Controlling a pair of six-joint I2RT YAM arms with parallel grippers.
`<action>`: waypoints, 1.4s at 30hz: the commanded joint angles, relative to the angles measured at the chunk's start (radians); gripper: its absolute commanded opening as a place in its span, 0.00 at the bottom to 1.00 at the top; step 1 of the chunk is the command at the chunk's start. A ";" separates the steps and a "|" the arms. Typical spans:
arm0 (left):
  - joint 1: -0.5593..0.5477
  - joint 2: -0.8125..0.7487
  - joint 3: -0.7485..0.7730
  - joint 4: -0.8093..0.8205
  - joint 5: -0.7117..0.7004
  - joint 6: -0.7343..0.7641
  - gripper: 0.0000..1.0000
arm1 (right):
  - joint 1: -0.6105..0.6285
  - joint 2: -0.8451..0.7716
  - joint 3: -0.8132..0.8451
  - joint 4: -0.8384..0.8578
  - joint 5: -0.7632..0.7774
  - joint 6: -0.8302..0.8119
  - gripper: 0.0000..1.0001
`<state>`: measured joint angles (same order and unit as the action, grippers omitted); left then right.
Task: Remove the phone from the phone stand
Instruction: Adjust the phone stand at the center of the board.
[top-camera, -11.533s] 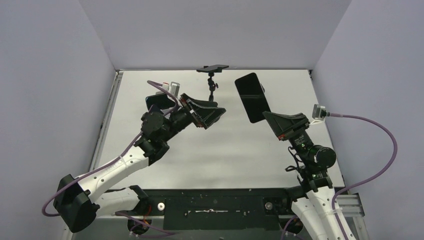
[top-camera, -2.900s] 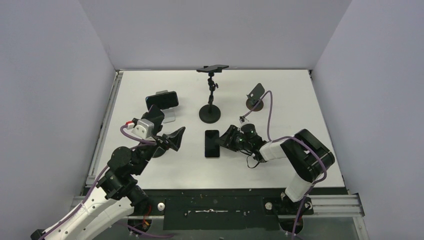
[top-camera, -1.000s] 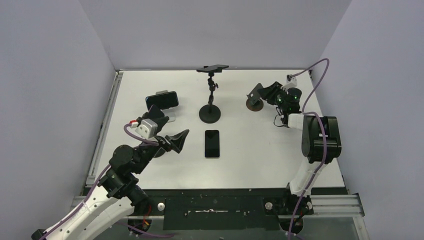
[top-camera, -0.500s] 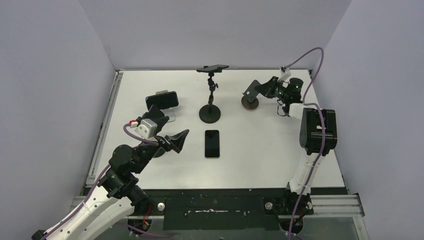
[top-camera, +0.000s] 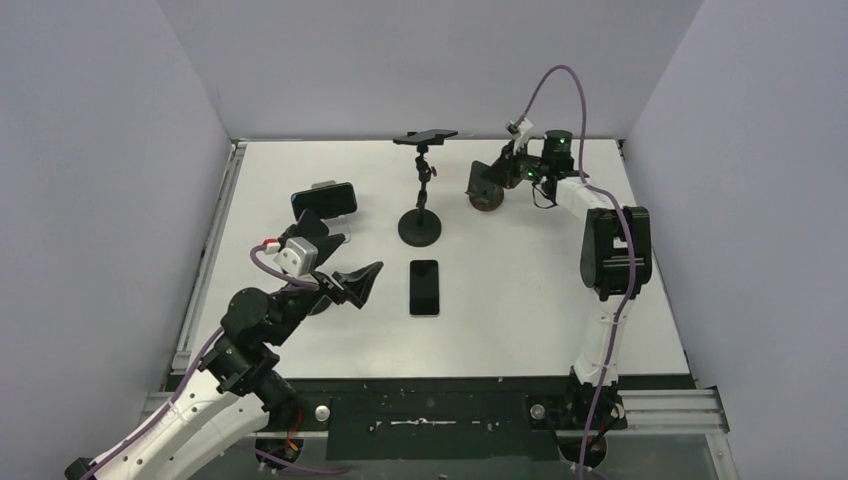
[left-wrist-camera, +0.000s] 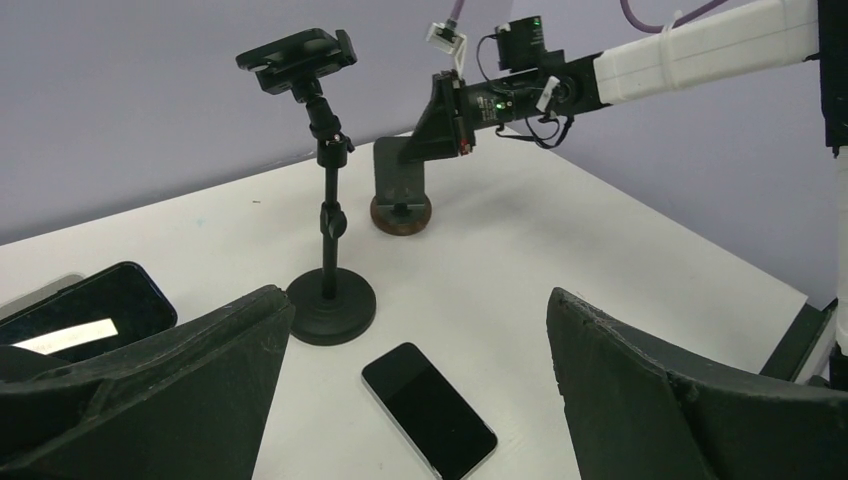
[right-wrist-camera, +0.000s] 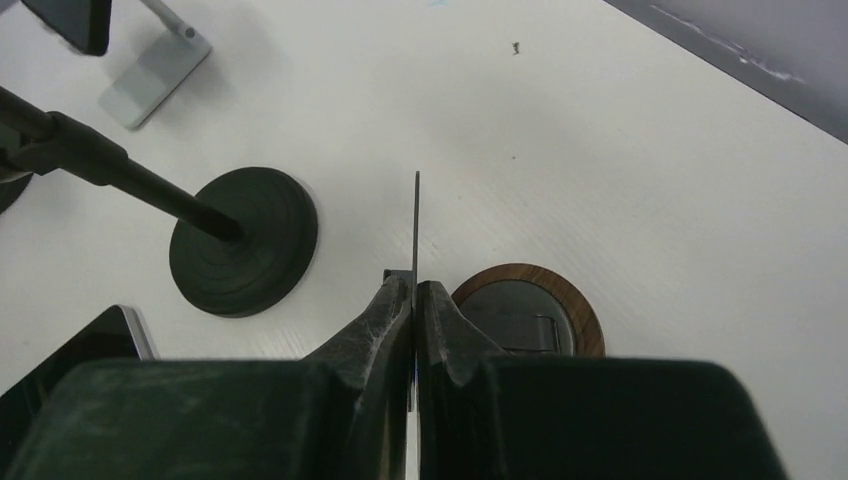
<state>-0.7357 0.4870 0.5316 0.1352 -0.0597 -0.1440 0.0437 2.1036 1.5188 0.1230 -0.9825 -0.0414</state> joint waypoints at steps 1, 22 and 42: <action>0.007 0.008 0.001 0.070 0.028 -0.007 0.97 | 0.027 0.018 0.122 -0.150 0.013 -0.238 0.00; 0.015 0.037 0.000 0.078 0.060 -0.011 0.97 | -0.102 0.091 0.112 -0.085 -0.057 -0.068 0.39; 0.023 0.042 0.001 0.087 0.086 -0.016 0.97 | -0.015 -0.312 -0.352 0.397 0.462 0.277 0.84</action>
<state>-0.7185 0.5365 0.5274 0.1692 0.0097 -0.1535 -0.0498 1.9678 1.2625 0.2909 -0.7746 0.1329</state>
